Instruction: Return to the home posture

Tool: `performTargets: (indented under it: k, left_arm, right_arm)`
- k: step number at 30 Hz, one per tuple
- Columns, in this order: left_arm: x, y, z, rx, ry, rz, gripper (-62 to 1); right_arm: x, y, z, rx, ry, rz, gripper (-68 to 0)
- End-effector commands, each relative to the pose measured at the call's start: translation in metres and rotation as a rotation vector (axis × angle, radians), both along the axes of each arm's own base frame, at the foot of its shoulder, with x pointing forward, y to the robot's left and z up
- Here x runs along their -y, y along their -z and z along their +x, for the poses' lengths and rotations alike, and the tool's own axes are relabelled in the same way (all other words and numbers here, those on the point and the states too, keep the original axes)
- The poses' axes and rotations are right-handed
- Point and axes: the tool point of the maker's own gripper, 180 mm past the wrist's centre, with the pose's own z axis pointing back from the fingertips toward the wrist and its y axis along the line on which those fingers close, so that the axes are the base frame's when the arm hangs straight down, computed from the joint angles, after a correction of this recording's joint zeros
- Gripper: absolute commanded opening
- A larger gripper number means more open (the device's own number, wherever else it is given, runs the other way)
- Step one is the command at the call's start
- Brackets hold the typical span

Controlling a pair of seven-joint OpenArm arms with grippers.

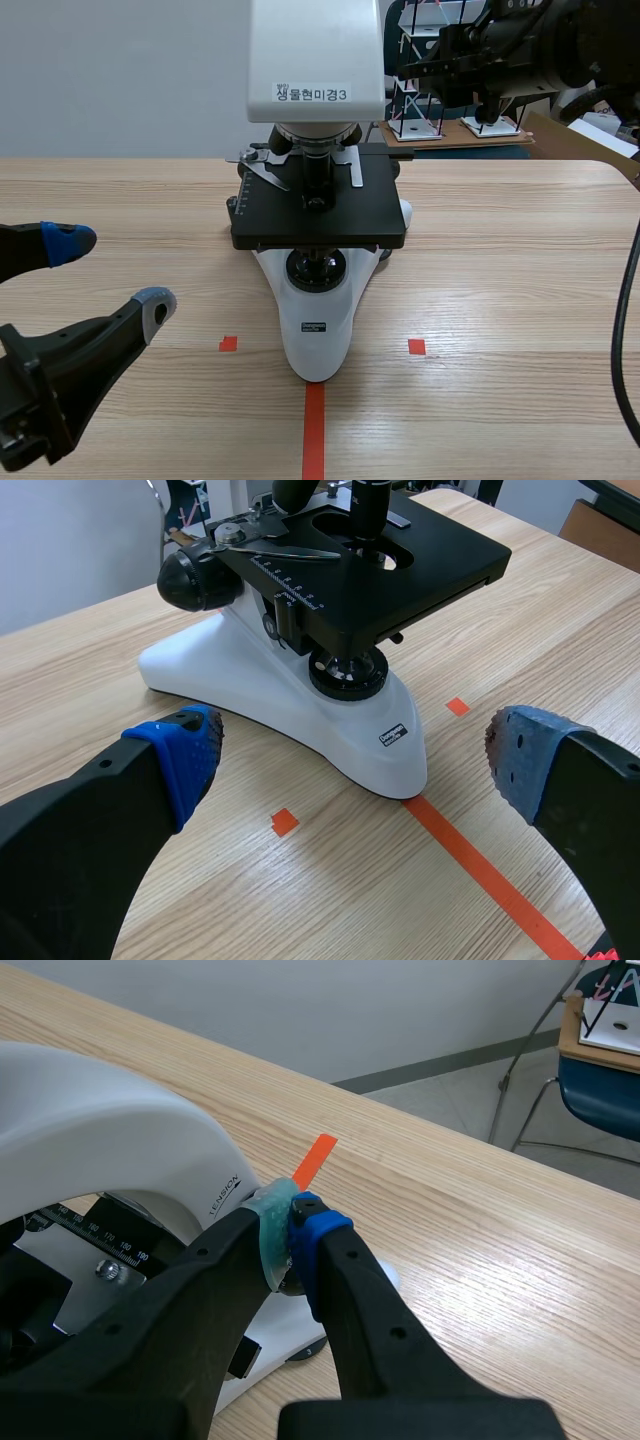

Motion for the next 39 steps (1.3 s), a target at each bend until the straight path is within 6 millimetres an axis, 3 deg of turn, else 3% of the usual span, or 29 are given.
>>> performTargets:
  k: [1, 8, 17, 20, 25, 29, 36, 39]
  left_arm:
    - [-0.001, -0.004, 0.000, 0.010, -0.005, -0.012, -5.6]
    - [-0.001, -0.004, 0.000, 0.010, -0.005, -0.012, -5.6]
    - [-0.001, -0.004, 0.000, 0.010, -0.005, -0.011, -5.6]
    - [-0.001, -0.004, 0.000, 0.010, -0.005, -0.011, -5.6]
    - [-0.001, -0.004, 0.000, 0.010, -0.005, -0.011, -5.6]
    - [-0.001, -0.004, 0.000, 0.010, -0.005, -0.011, -5.6]
    - [-0.001, -0.004, 0.000, 0.010, -0.005, -0.011, -5.6]
    - [-0.001, -0.004, 0.000, 0.010, -0.005, -0.011, -5.6]
  right_arm:
    - [0.001, -0.010, 0.003, 0.028, 0.003, 0.011, -67.2]
    - [0.000, -0.004, 0.001, 0.019, 0.003, 0.015, -67.2]
    - [0.004, -0.011, -0.003, 0.077, 0.011, 0.030, -66.2]
    - [0.014, -0.020, -0.017, 0.163, 0.034, 0.027, -61.6]
    - [0.028, -0.028, -0.059, 0.292, 0.048, -0.028, -54.9]
    - [0.023, -0.021, -0.098, 0.340, -0.017, -0.092, -43.8]
    - [0.013, -0.002, -0.157, 0.365, -0.131, -0.117, -9.5]
    - [0.009, 0.009, -0.180, 0.363, -0.182, -0.099, -3.2]
